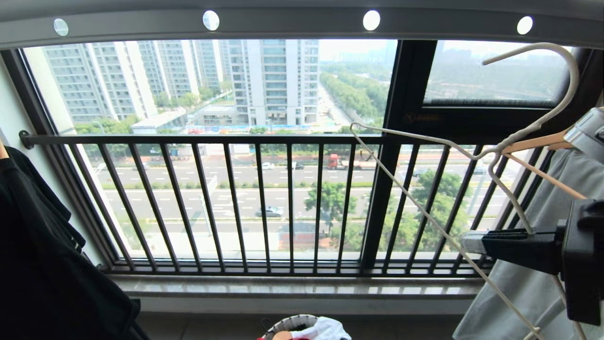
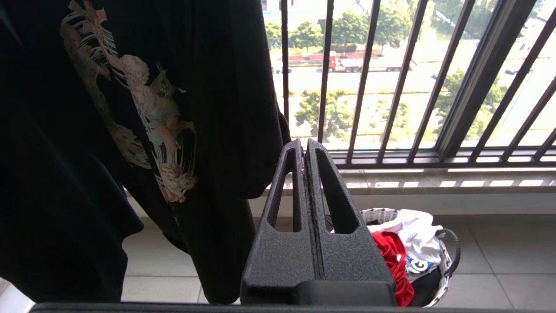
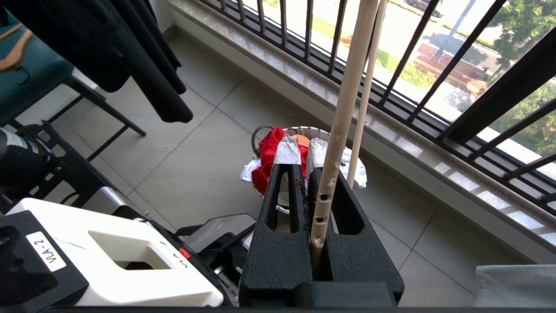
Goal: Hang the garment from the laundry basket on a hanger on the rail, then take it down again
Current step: Pick up the clothes rack on the clothesline, then pick up clothes from the basket
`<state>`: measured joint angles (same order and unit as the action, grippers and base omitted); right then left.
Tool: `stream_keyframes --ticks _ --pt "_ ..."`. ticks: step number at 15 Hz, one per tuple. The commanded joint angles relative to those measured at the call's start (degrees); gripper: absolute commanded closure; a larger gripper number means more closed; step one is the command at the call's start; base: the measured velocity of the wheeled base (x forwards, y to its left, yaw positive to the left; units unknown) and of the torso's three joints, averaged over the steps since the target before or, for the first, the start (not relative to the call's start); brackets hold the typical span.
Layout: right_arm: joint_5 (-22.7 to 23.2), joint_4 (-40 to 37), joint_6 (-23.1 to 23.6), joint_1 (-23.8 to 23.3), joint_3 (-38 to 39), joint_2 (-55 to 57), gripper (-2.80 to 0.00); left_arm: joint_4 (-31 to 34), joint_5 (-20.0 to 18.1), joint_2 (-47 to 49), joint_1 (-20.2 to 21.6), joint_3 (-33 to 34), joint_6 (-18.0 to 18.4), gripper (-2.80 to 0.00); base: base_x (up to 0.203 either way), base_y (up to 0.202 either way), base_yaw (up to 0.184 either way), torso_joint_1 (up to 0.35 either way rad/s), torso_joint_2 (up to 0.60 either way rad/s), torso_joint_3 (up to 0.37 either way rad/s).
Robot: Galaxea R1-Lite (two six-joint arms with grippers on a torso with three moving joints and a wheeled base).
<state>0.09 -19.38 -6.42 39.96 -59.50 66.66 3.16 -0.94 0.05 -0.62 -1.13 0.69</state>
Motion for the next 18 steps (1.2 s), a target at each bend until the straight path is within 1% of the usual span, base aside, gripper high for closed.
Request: stream_keyframes --ticks 1,5,12,18 --pt "0.2 0.4 0.2 -1.3 0.4 2.1 0.00 0.0 0.0 0.0 0.0 0.0 0.0 0.00 0.000 0.000 0.000 0.000 0.00 0.000" --pt "0.1 4.1 0.4 -1.5 1.1 2.3 0.00 0.0 0.1 0.0 0.0 0.0 0.0 0.00 0.000 0.000 0.000 0.000 0.00 0.000" --pt "-0.3 4.2 0.2 -1.6 1.4 2.1 0.00 0.0 0.0 0.0 0.0 0.0 0.0 0.00 0.000 0.000 0.000 0.000 0.00 0.000" --pt "-0.9 4.2 0.2 -1.6 1.2 2.5 0.00 0.0 0.1 0.0 0.0 0.0 0.0 0.00 0.000 0.000 0.000 -0.136 0.29 0.155"
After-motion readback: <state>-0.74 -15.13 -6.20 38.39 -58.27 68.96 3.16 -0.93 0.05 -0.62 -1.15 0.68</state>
